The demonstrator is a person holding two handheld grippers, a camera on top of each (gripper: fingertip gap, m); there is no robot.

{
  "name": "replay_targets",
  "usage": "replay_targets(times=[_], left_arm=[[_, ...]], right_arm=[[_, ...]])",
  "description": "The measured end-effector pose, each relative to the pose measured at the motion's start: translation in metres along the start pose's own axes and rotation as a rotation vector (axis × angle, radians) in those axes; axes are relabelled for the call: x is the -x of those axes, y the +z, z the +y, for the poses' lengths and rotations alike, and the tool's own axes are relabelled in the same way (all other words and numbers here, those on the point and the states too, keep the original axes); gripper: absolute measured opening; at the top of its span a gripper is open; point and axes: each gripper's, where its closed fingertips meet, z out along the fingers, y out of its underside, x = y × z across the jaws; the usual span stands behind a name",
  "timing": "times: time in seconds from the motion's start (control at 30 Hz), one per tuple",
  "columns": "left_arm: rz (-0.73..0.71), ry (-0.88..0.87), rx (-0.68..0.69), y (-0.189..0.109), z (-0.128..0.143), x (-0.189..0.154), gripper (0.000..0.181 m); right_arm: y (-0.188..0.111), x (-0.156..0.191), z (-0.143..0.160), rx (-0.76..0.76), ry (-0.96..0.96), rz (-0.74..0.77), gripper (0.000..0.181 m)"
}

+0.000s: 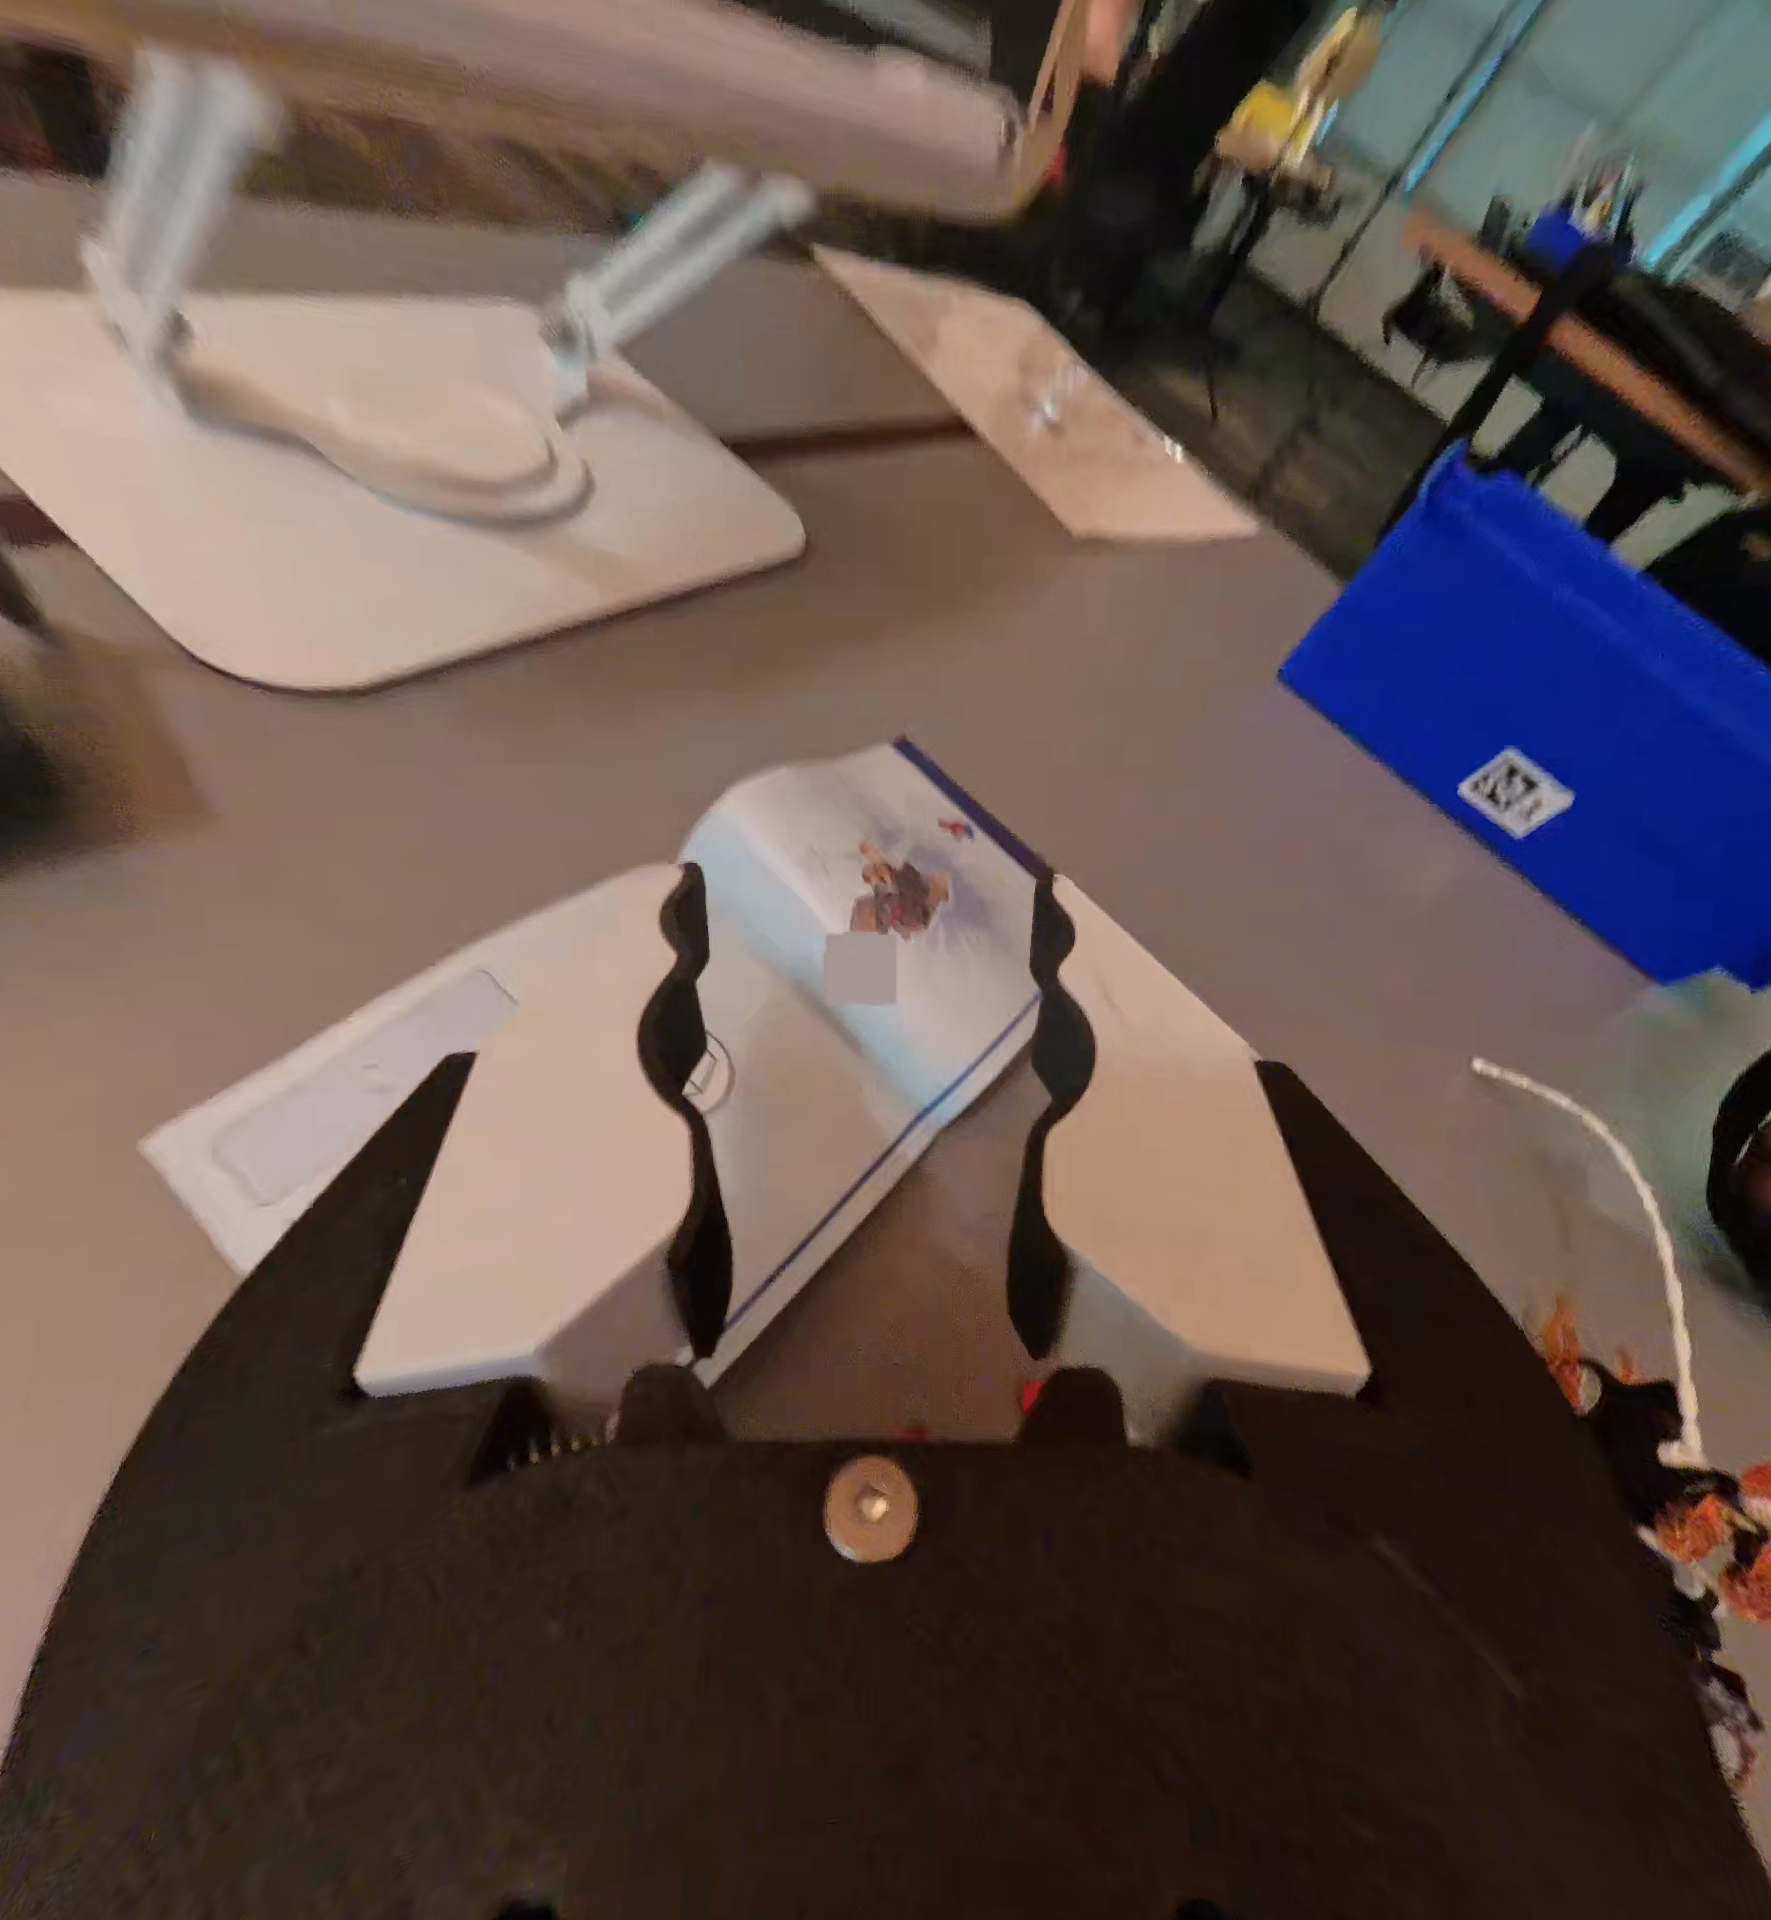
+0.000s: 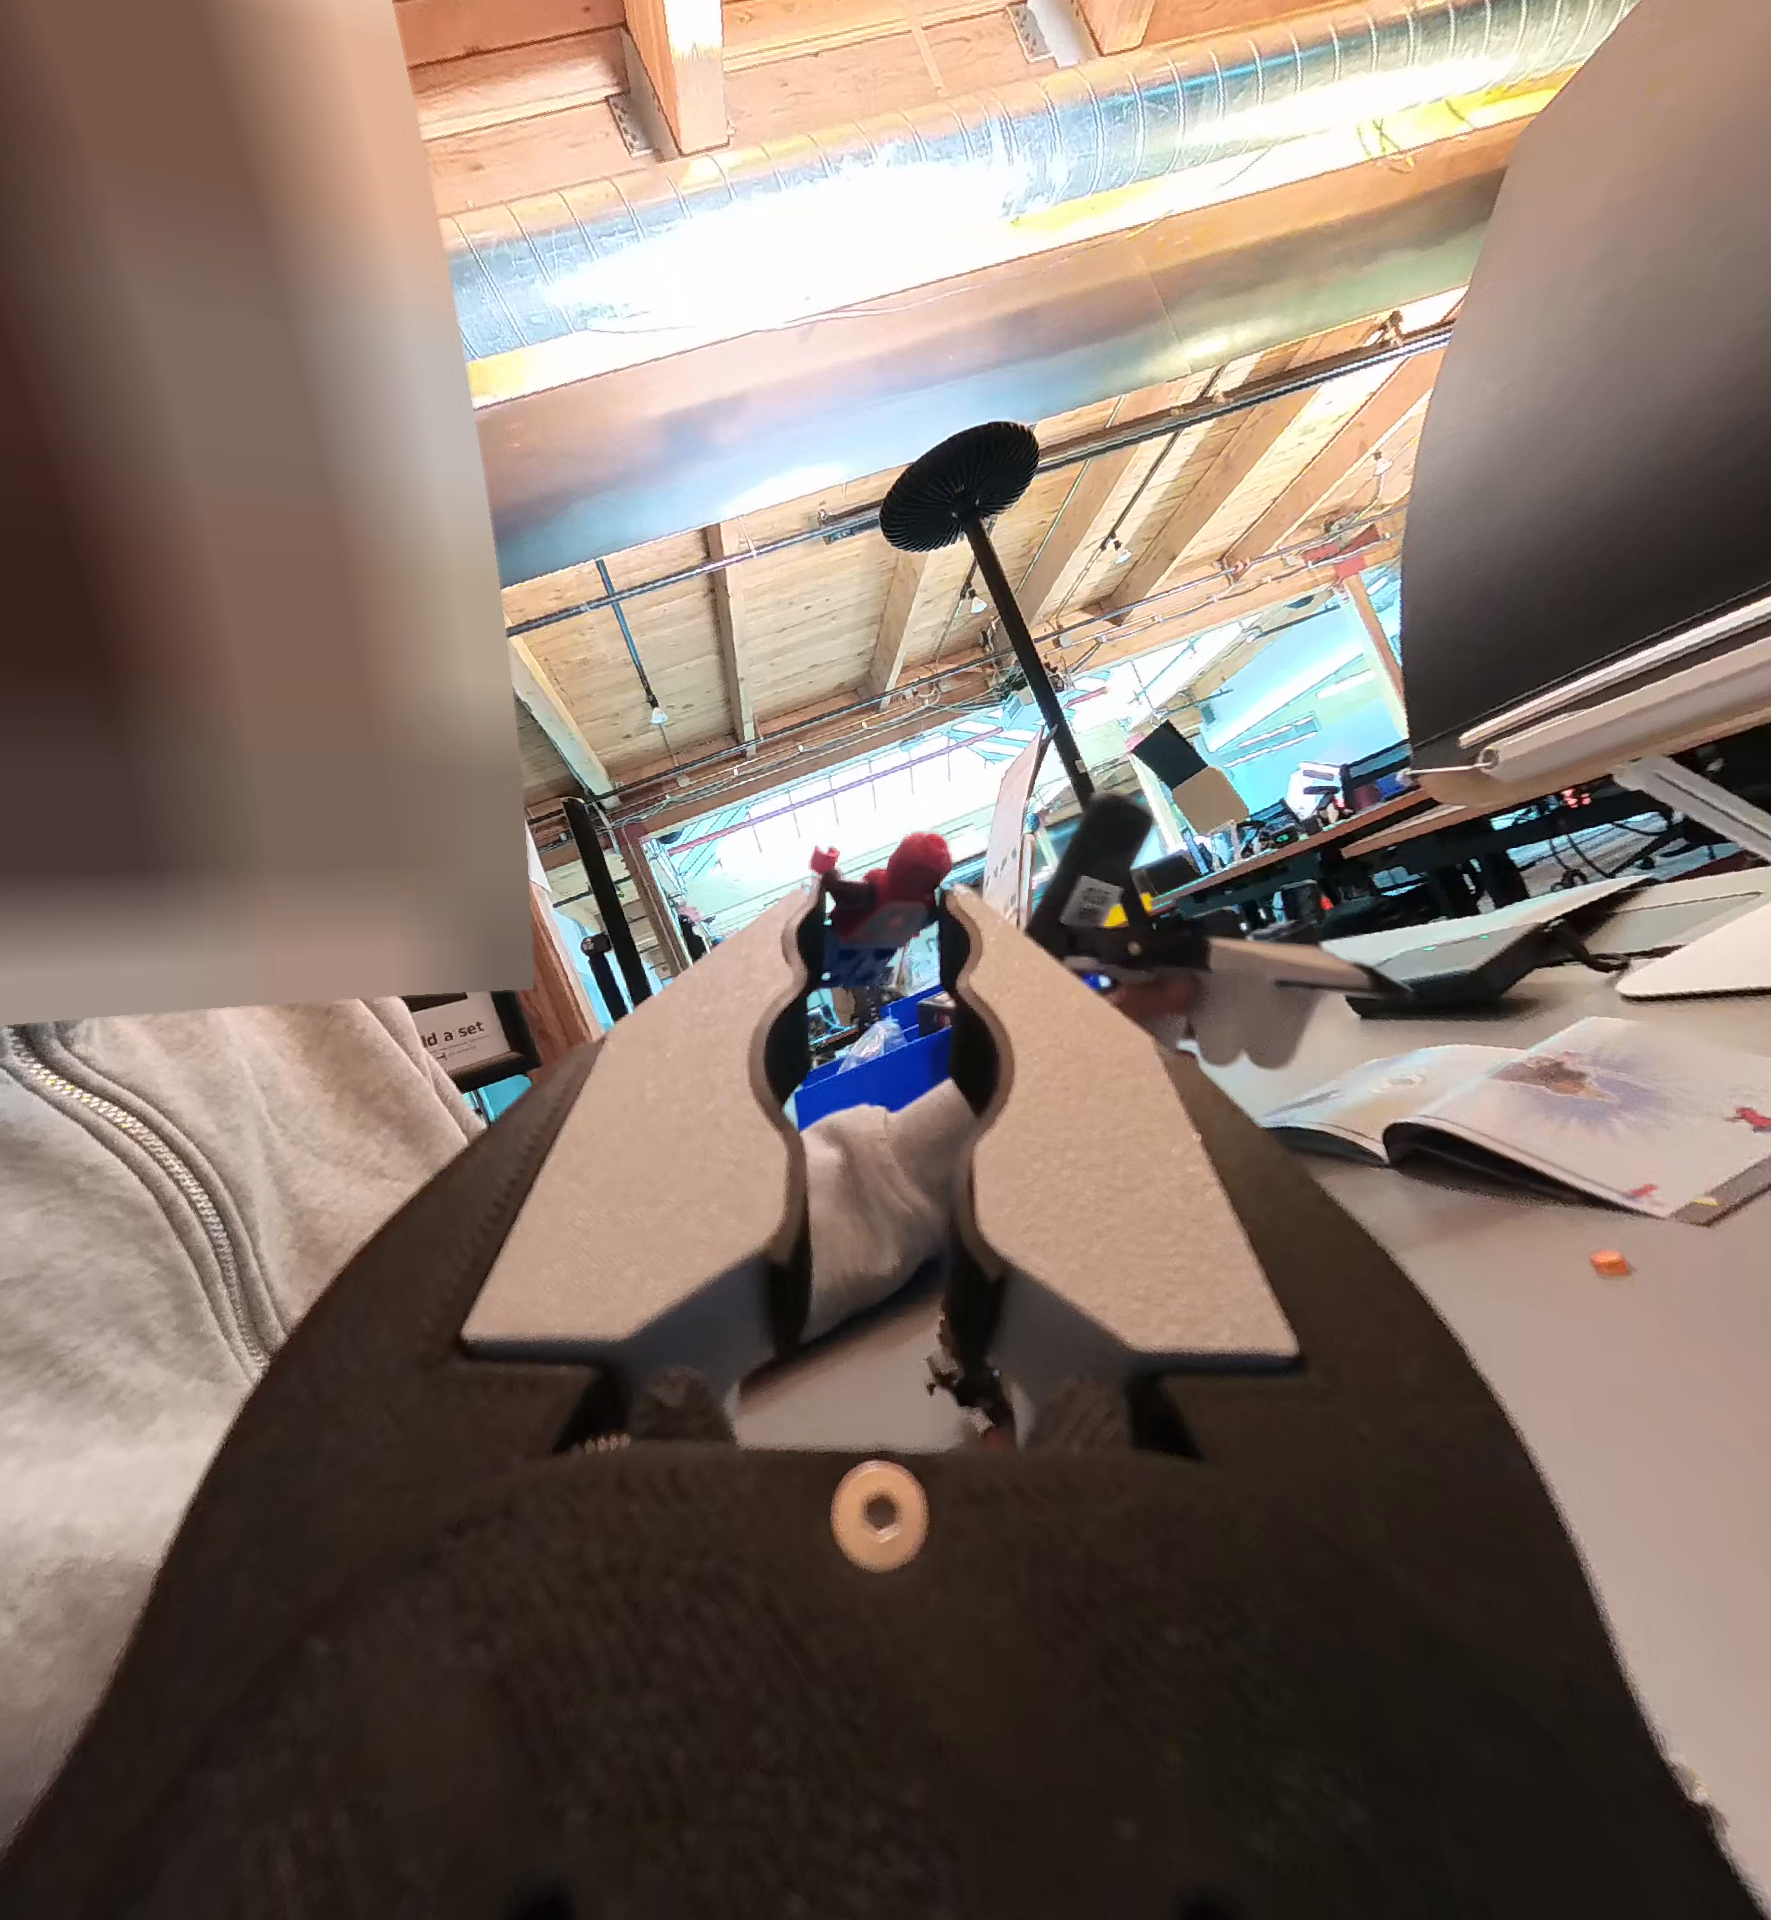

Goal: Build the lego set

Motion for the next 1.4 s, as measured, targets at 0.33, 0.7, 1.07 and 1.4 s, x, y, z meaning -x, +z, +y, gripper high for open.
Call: replay_targets(times=[0.33, 0.7, 1.07, 1.4], left_arm=[[-0.201, 0.259, 0.301, 0.04, 0.054, -0.007, 0.046], [-0.22, 0.251, 0.366, 0.043, 0.065, -0.005, 0.046], [-0.237, 0.261, 0.36, 0.042, 0.063, -0.004, 0.045], [-0.001, 0.193, -0.01, 0.011, -0.006, -0.077, 0.045]], right_arm=[[0.0, 0.0, 0.002, 0.012, -0.007, 0.007, 0.019], [0.001, 0.001, 0.006, 0.028, -0.011, 0.01, 0.019], [0.003, 0.002, 0.011, 0.055, -0.035, 0.021, 0.019], [0.004, 0.002, 0.013, 0.07, -0.049, 0.026, 0.018]])
